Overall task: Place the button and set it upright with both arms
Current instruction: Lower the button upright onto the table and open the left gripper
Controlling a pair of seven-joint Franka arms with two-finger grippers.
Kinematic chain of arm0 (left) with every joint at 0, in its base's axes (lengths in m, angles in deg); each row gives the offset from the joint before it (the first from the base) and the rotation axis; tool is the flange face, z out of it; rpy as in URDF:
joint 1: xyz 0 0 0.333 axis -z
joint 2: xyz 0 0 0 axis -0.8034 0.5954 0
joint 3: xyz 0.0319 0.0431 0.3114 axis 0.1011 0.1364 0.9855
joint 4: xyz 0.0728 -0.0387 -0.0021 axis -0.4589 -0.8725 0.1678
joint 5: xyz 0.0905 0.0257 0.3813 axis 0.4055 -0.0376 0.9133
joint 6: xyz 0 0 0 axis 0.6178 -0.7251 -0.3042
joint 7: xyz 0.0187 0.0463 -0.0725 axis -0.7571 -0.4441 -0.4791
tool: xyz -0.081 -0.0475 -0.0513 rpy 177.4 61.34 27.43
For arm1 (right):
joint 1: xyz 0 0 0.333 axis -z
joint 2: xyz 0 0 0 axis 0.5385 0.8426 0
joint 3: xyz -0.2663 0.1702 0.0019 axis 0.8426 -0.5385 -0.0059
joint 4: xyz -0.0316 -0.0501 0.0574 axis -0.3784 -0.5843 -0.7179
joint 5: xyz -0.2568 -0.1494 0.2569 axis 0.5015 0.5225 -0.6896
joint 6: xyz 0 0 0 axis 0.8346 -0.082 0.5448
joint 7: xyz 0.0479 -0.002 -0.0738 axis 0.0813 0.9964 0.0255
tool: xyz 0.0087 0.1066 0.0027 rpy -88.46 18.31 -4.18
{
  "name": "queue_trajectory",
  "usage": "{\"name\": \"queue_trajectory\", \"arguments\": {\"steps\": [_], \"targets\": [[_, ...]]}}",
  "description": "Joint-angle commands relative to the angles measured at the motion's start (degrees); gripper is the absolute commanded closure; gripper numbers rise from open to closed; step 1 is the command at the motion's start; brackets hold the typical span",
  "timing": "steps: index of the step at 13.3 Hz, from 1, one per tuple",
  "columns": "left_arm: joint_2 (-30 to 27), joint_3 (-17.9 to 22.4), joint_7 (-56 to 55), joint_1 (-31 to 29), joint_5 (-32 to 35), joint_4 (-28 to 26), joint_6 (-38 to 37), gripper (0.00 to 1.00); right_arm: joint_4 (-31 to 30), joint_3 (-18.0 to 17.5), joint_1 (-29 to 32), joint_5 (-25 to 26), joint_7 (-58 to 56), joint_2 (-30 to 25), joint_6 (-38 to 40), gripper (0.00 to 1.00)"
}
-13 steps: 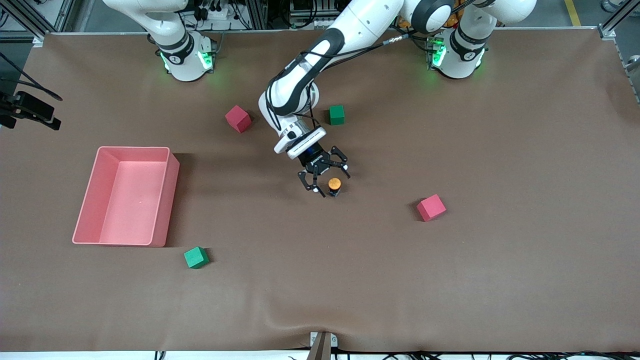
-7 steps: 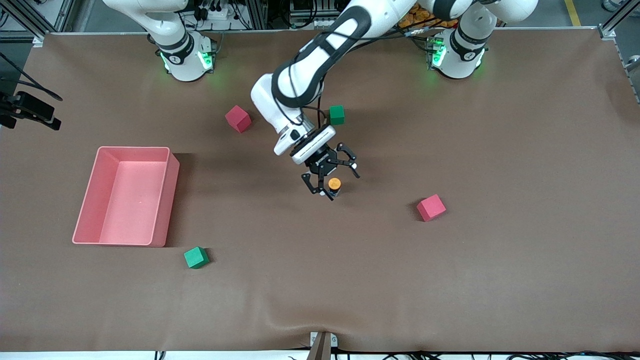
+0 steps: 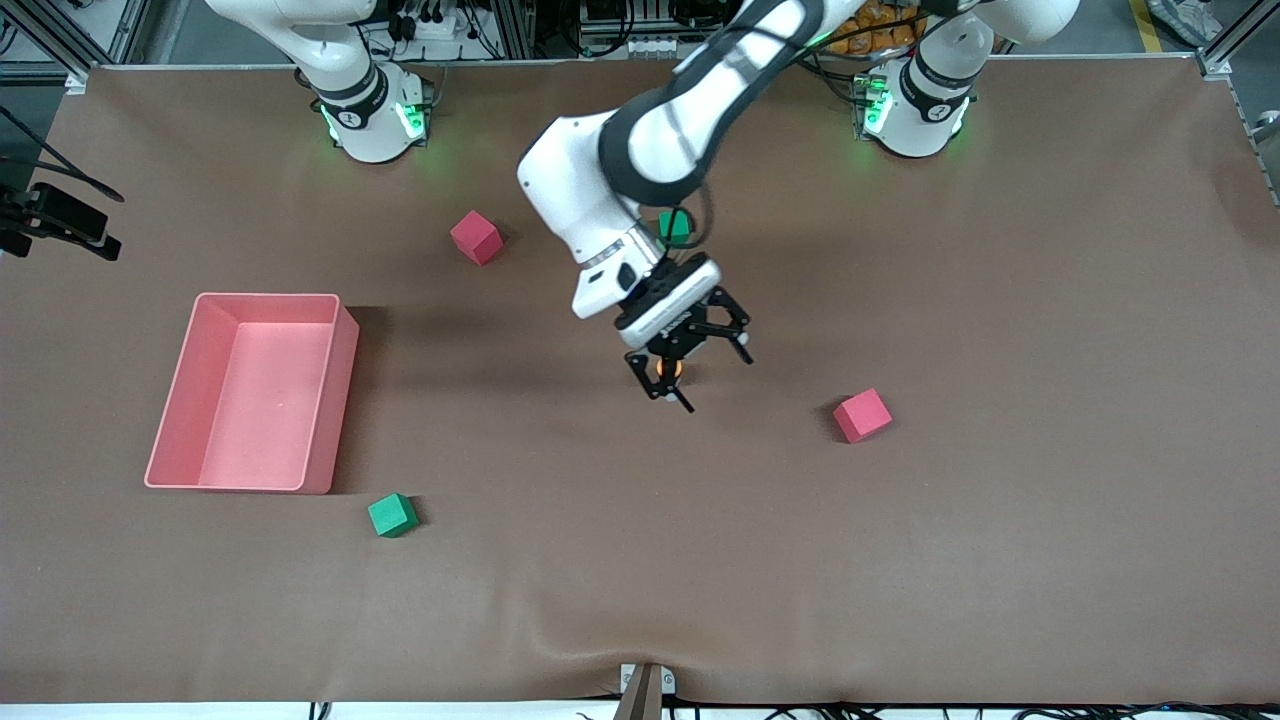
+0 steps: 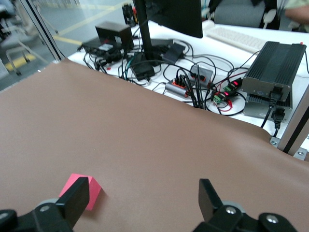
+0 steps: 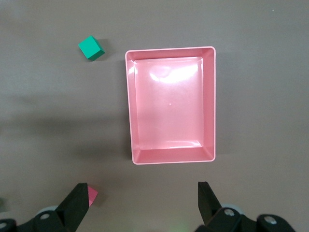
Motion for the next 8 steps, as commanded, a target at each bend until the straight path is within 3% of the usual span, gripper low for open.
{"name": "queue_trajectory", "arguments": {"steps": [1, 8], "targets": [[-5.6, -0.6, 5.34, -5.22, -8.44, -1.7, 4.33, 0.0, 1.25, -0.04, 0.25, -0.08, 0.81, 0.37, 0.4, 0.0], [-11.15, -0.69, 25.29, -14.72, -19.97, -1.35, 6.1, 0.0, 1.17, -0.04, 0.08, -0.08, 0.81, 0.45, 0.4, 0.0]]}}
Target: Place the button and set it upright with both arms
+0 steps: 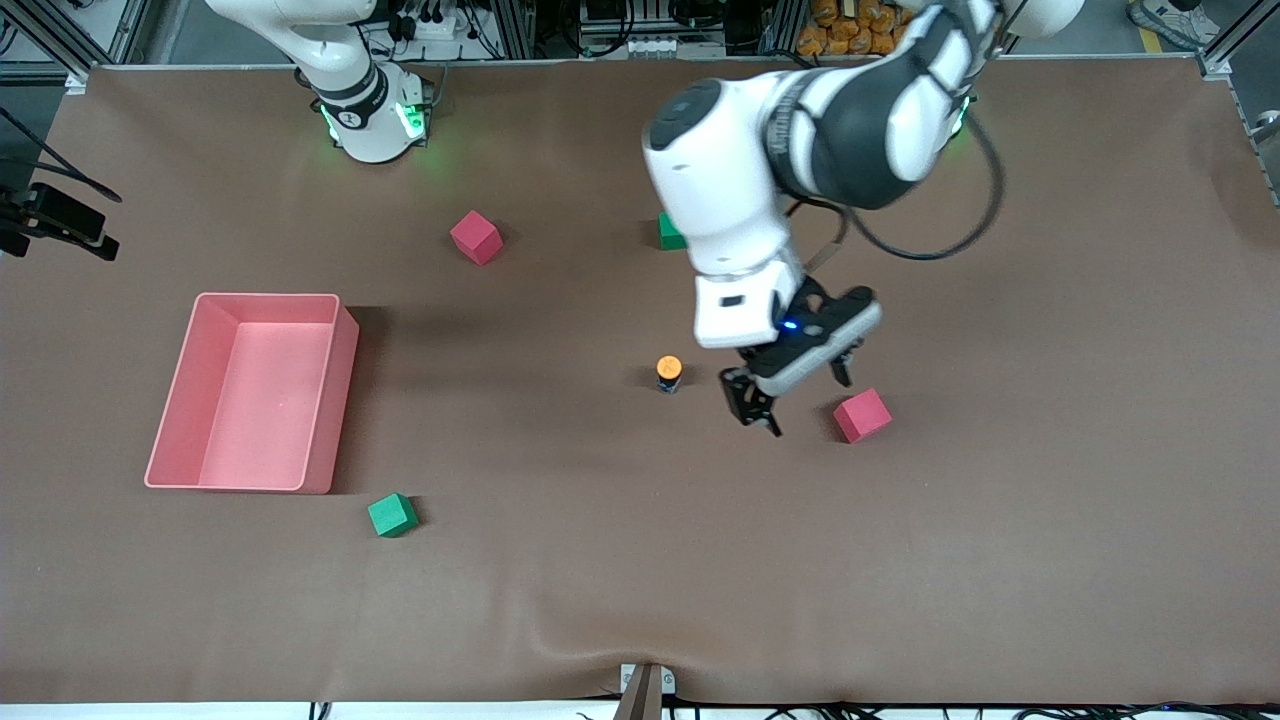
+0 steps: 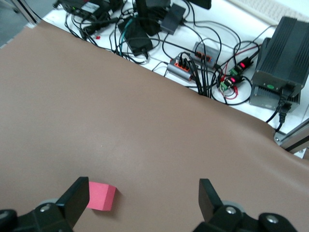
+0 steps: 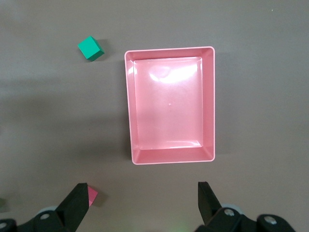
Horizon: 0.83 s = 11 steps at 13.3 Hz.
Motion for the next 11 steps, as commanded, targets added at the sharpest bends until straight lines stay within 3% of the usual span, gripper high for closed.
{"name": "queue_trajectory", "arguments": {"steps": [1, 11], "targets": [[-2.86, -0.61, 6.89, -3.36, -5.37, -1.31, 1.22, 0.0, 1.14, -0.09, 0.06, -0.08, 0.8, 0.45, 0.4, 0.0], [-9.98, -1.05, 37.13, -17.61, -24.37, -1.58, 0.26, 0.0, 1.14, -0.09, 0.14, -0.08, 0.8, 0.45, 0.31, 0.0]]}}
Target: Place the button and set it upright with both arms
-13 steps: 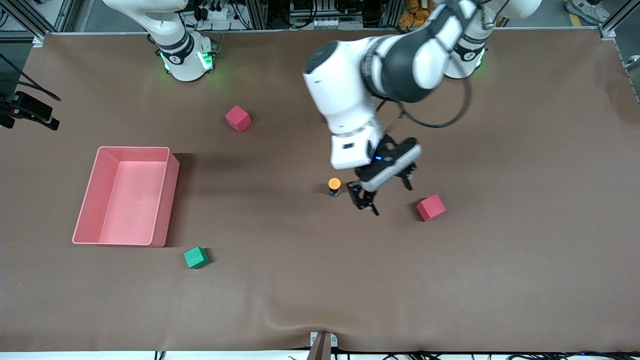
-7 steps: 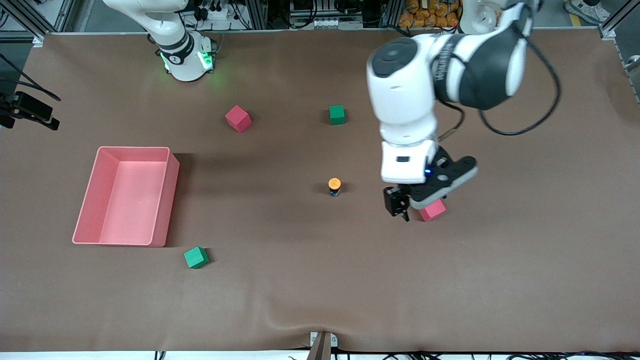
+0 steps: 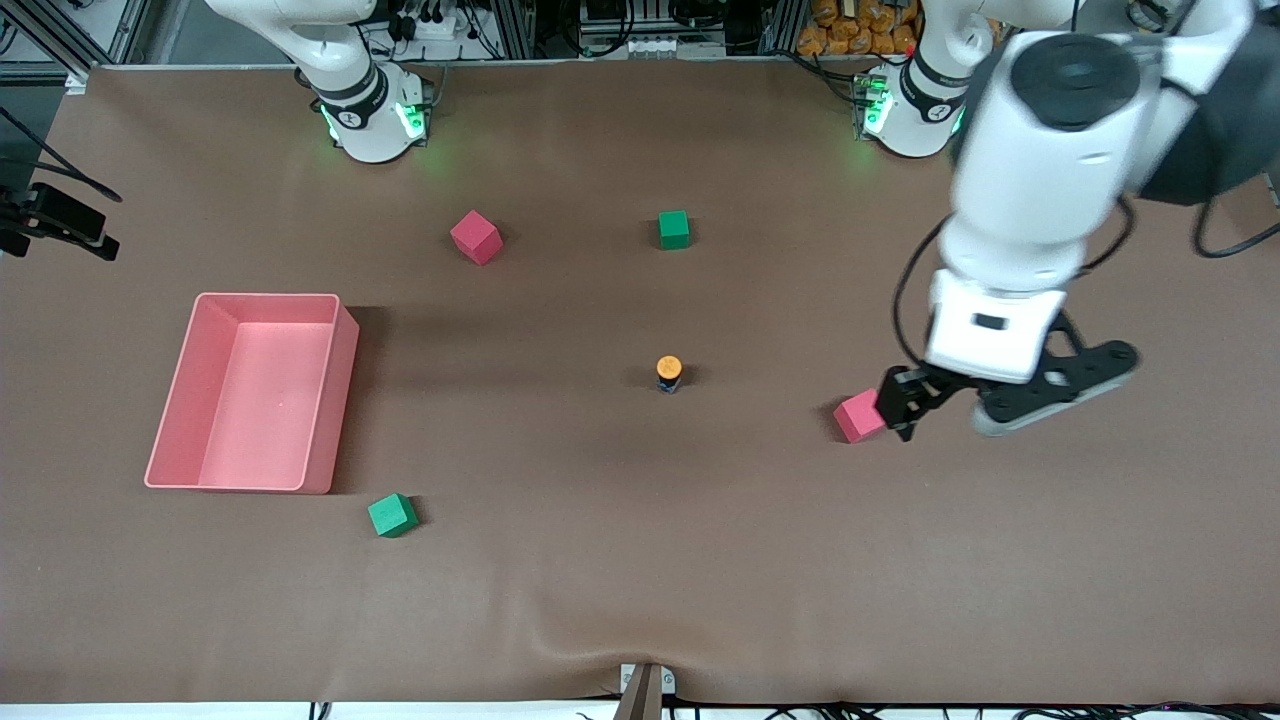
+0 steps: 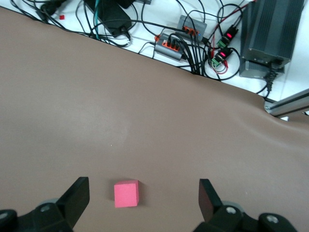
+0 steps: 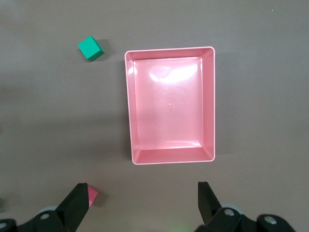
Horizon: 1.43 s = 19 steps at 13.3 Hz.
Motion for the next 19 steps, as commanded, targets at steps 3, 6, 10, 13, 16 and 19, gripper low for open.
{"name": "queue_trajectory", "arguments": {"steps": [3, 6, 10, 13, 16, 19], "targets": [[-3.37, -0.98, 10.15, -5.11, -4.52, -1.67, -2.43, 0.0, 1.13, -0.07, 0.07, -0.08, 0.8, 0.45, 0.32, 0.0], [-3.9, -9.91, 15.86, -16.85, -8.75, -1.67, -3.66, 0.0, 1.13, -0.07, -0.02, -0.08, 0.8, 0.45, 0.41, 0.0], [-7.41, -12.83, 23.49, -24.08, -11.2, -1.67, -11.81, 0.0, 1.13, -0.07, -0.02, -0.08, 0.89, 0.45, 0.94, 0.0], [-10.13, -12.84, 24.23, -24.98, -11.74, -1.67, -20.86, 0.0, 1.13, -0.07, 0.07, -0.08, 0.89, 0.37, 1.03, 0.0], [-16.1, -12.84, 24.4, -26.21, -15.07, -6.57, -24.5, 0.0, 1.13, -0.07, 0.15, -0.08, 0.8, 0.37, 1.11, 0.0], [-21.03, -12.75, 22.04, -24.64, -15.17, -12.12, -24.67, 0.0, 1.13, -0.07, 0.15, -0.08, 0.8, 0.28, 1.47, 0.0]]}}
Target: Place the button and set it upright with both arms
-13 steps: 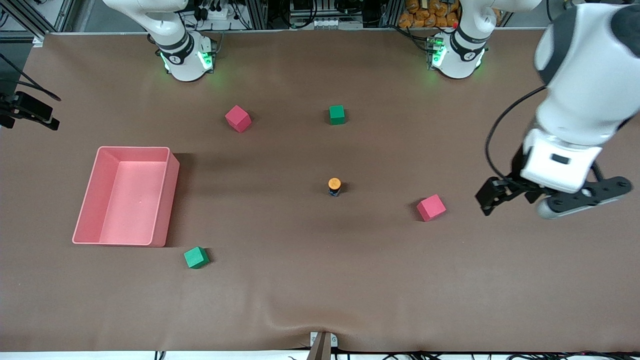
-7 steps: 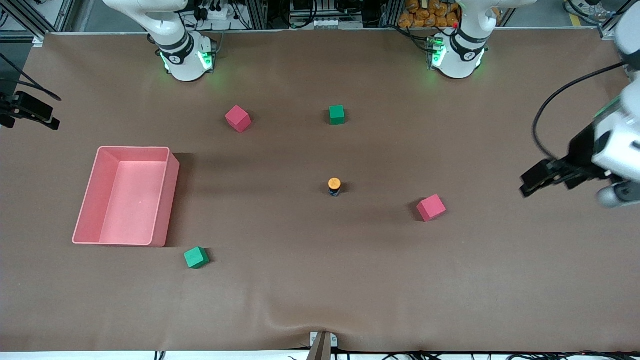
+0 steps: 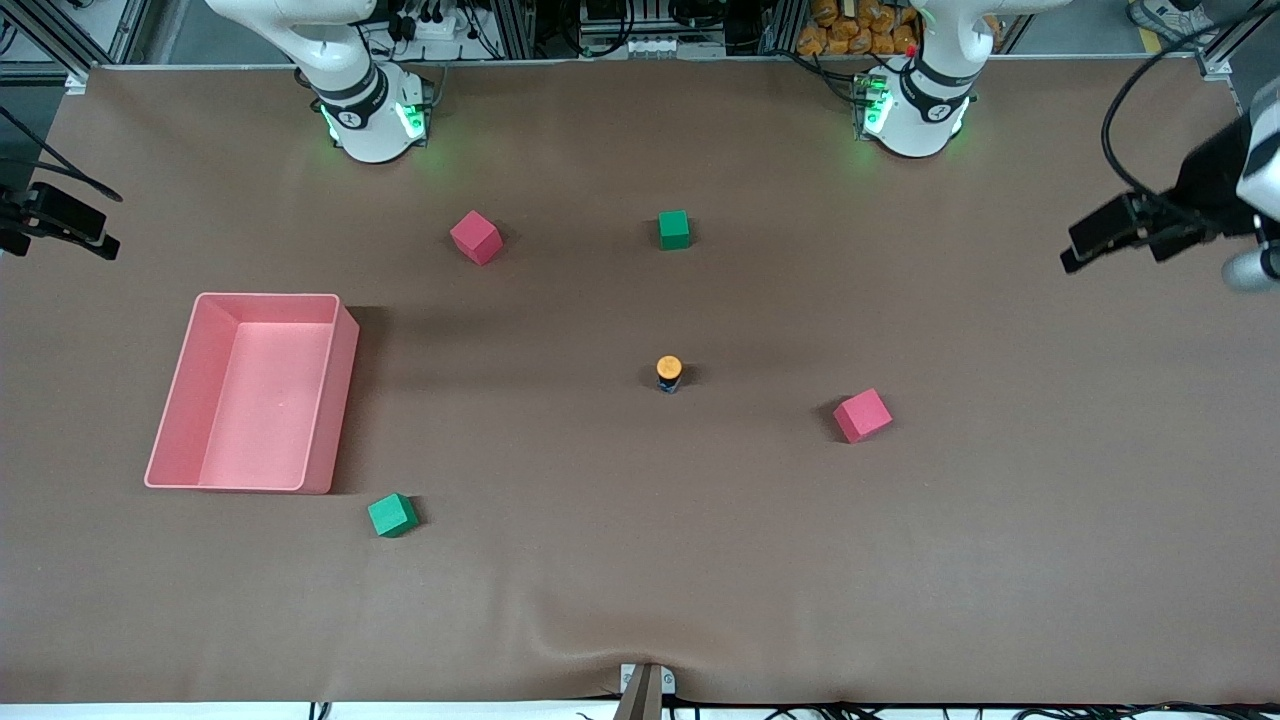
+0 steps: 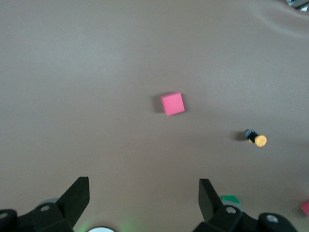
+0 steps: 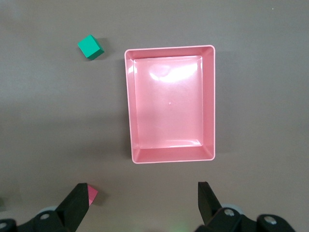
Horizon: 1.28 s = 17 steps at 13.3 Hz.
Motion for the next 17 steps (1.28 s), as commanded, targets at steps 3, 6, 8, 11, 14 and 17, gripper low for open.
{"name": "queue_trajectory", "arguments": {"steps": [3, 6, 8, 11, 14, 17], "targets": [[-8.65, -0.28, -2.56, 1.13, -0.96, -10.29, 1.86, 0.0, 1.12, -0.08, 0.16, -0.08, 0.69, 0.28, 1.77, 0.0], [-9.54, 0.51, -2.48, 1.58, -1.05, -11.18, 2.04, 0.0, 1.12, -0.08, 0.07, -0.08, 0.61, 0.36, 1.77, 0.0], [-8.57, 3.74, 0.14, 1.75, -0.87, -10.74, 4.3, 0.0, 1.12, -0.08, 0.07, -0.08, 0.61, 0.28, 1.86, 0.0], [-7.52, 7.88, 7.79, 1.93, -0.34, -10.47, 8.71, 0.0, 1.04, -0.08, -0.19, -0.08, 0.52, 0.36, 1.86, 0.0], [-6.46, 11.22, 16.14, 2.28, -0.52, -10.47, 11.6, 0.0, 1.04, -0.08, -0.19, -0.08, 0.52, 0.36, 1.77, 0.0], [-6.2, 14.31, 17.12, 2.28, -0.43, -10.56, 11.88, 0.0, 1.12, -0.08, -0.11, -0.08, 0.69, 0.36, 1.77, 0.0]]}}
